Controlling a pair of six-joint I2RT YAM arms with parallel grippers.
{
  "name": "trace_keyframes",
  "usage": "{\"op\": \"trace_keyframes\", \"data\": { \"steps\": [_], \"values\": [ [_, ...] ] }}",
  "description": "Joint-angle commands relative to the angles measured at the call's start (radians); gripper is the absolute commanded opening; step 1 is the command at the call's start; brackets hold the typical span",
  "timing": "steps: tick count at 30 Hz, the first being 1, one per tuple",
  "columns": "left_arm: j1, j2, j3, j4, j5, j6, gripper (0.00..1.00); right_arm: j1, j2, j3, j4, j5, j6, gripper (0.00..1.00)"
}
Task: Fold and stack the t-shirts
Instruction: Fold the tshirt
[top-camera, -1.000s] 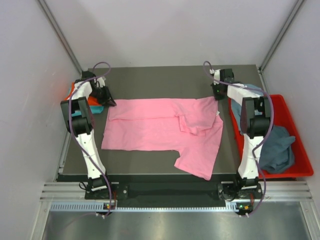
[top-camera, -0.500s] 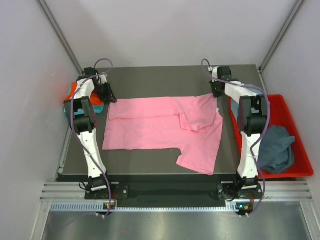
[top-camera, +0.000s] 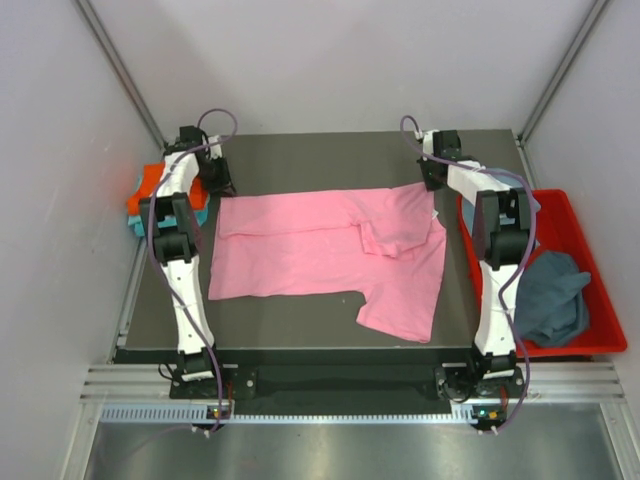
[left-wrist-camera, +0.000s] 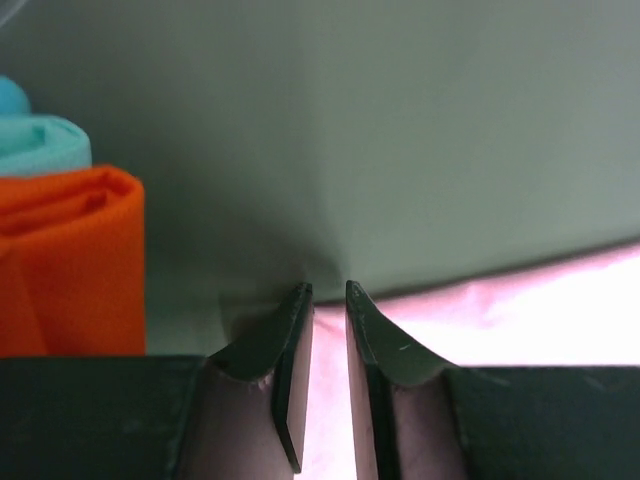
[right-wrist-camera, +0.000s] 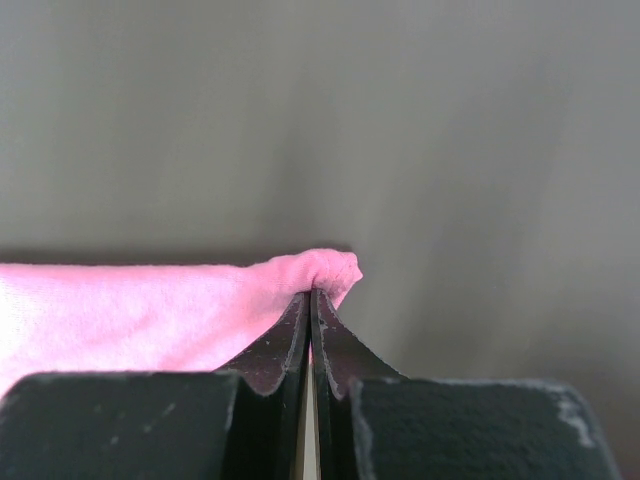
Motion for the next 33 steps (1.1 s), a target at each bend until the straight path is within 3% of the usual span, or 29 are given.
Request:
{"op": "trace_keyframes", "data": {
  "steps": [1, 6, 14, 26, 33],
  "values": [
    [-0.019, -0.048, 0.001, 0.042, -0.145, 0.043, 0.27, 0.005, 0.018, 0.012, 0.042, 0.022, -0.016, 0.0],
    [-0.013, -0.152, -0.057, -0.004, -0.209, 0.06, 0.35, 0.006, 0.014, 0.002, 0.051, 0.019, -0.019, 0.0],
    [-0.001, -0.192, -0.091, -0.049, -0.243, 0.09, 0.39, 0.021, 0.021, 0.012, 0.053, 0.013, -0.016, 0.0],
    [-0.001, -0.071, -0.065, -0.07, -0.153, 0.069, 0.41, 0.025, 0.012, 0.001, 0.054, 0.014, -0.019, 0.0],
    [0.001, -0.037, -0.037, -0.062, -0.139, 0.069, 0.34, 0.025, 0.003, -0.007, 0.054, 0.02, -0.024, 0.0]
  ]
}}
